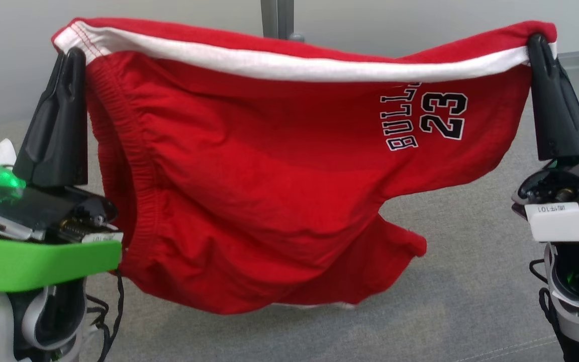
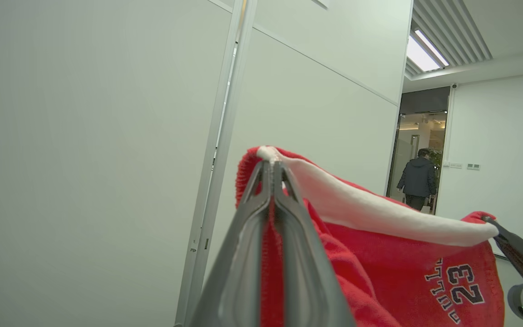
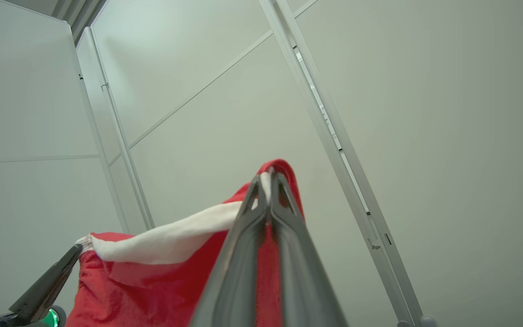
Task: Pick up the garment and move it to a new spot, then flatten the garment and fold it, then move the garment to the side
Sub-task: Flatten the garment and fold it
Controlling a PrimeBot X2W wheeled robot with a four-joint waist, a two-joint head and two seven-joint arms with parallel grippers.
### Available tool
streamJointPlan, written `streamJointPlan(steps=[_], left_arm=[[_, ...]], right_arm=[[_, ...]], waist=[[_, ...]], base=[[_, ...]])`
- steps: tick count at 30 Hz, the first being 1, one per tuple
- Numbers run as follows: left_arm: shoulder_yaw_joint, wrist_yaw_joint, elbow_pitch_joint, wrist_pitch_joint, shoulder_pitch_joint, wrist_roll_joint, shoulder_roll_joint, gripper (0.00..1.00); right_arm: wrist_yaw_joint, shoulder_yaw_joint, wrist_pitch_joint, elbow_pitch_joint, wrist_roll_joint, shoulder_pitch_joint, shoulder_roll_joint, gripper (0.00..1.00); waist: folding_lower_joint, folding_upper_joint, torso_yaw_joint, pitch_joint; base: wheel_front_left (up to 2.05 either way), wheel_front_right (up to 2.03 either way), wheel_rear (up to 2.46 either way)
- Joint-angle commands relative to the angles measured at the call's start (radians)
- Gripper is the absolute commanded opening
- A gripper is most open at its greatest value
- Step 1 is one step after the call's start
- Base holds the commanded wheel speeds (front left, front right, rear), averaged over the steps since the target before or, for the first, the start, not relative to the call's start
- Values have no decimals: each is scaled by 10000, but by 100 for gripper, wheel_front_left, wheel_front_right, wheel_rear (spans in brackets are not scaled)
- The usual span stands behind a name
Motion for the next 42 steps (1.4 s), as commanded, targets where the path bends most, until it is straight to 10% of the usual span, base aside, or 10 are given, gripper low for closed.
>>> streamJointPlan(steps=[1, 10, 22, 32, 42], left_arm=[[94, 70, 254, 198, -387, -175, 82, 0], [216, 23, 2898, 1020, -4131, -278, 558, 0], [-627, -358, 7499, -167, -9392, 932, 817, 0], [-1022, -491, 9509, -1883, -7726, -117, 844, 0], [-1475, -498, 6895, -3017, -4386, -2081, 1749, 0]], right_arm=[[0, -138, 212, 34, -53, -262, 197, 0], [2, -161, 1134, 2393, -817, -4092, 1001, 0], [0, 175, -1037, 7579, -2245, -9246, 1775, 0], [0, 1977, -2067, 9719, -1064, -7579, 1826, 0], [0, 2409, -2179, 7684, -368, -5246, 1029, 0]], waist=[[0, 0, -58, 494], [0, 0, -159, 2655], [0, 0, -210, 4782], [0, 0, -186, 5343], [0, 0, -32, 4671]], base=[[0, 0, 0], [0, 0, 0], [0, 0, 0], [0, 0, 0], [0, 0, 0]])
